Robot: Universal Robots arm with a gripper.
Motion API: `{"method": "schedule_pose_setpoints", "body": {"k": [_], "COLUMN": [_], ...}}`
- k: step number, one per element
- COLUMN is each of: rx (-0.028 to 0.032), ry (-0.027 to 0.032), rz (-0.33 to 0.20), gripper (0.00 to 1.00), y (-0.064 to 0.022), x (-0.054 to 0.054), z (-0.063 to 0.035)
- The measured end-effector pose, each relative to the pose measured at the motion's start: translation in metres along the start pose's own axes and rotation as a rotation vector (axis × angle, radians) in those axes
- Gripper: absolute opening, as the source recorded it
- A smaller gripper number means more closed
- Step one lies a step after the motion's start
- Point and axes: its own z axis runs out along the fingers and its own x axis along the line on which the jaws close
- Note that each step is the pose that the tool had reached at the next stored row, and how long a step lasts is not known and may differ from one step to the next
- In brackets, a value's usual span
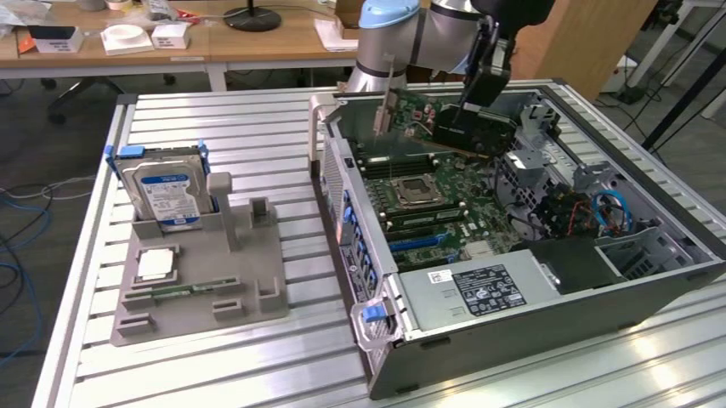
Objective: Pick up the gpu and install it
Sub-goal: 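Insert the gpu into the slot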
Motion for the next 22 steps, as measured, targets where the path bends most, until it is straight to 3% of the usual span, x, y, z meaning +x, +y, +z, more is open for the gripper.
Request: {"method": "schedule_pose_setpoints", "body": {"k": [12, 22], "rx": [-0.0003, -0.0004], "ry": [0.0025, 0.0028], "rz": [-0.078, -0.091], "gripper": [0.26, 0.26], "y": [0.0000, 0.0000], "x": [0.0000, 0.0000], "z": [0.0003, 0.0005]}}
